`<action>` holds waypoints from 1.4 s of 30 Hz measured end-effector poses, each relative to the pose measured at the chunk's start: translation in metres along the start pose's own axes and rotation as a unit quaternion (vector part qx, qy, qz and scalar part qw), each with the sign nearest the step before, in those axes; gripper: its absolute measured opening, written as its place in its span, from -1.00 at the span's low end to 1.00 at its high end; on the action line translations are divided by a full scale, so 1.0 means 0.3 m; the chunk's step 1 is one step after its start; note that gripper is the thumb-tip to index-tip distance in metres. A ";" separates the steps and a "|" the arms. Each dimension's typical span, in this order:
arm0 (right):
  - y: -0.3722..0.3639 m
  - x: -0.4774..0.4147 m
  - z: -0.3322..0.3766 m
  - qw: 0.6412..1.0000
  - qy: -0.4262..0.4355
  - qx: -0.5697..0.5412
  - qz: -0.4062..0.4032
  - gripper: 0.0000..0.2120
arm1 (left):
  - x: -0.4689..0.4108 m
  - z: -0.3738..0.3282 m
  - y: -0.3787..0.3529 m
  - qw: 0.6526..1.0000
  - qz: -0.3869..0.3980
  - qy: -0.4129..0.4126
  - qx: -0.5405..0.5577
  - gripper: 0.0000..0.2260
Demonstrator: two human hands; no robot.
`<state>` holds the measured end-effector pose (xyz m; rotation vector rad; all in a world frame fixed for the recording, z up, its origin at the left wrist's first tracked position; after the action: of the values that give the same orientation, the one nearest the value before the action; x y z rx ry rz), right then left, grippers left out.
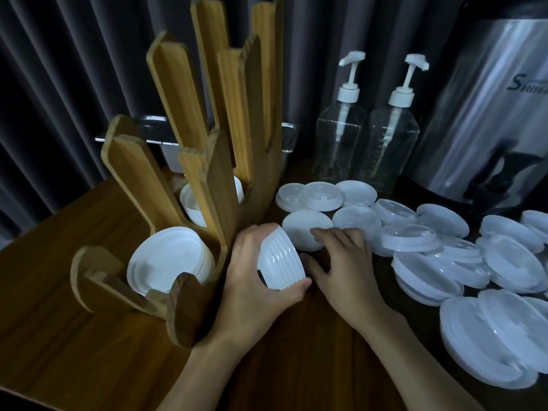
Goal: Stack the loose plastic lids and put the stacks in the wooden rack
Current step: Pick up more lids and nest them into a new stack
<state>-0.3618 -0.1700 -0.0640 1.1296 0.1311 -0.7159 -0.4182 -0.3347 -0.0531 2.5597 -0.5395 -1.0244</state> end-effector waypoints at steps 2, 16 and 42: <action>0.025 0.015 -0.007 0.999 -0.005 0.032 -0.035 -0.63 | 0.001 0.003 0.000 1.000 0.002 0.004 -0.012 -0.26; 0.077 0.038 -0.054 0.998 -0.035 0.040 0.044 -0.42 | 0.006 0.006 -0.001 1.000 0.004 0.018 -0.015 -0.23; 0.070 0.069 0.032 0.770 -0.207 -0.563 0.219 -0.31 | 0.004 -0.036 -0.011 0.991 0.042 0.020 0.124 -0.29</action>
<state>-0.3359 -0.1827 -0.0524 -0.1866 -0.0868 -0.3168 -0.4091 -0.3307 -0.0479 2.7374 -0.8022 -0.9254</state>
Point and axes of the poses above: each hand's wrist, its own x-axis away from the middle knuckle, its own y-axis out of the back of the hand, z = x × y, the point moved 5 cm from there along -x, towards the middle knuckle, and after that the axes turned 4 degrees about -y, right-handed, at the moved point
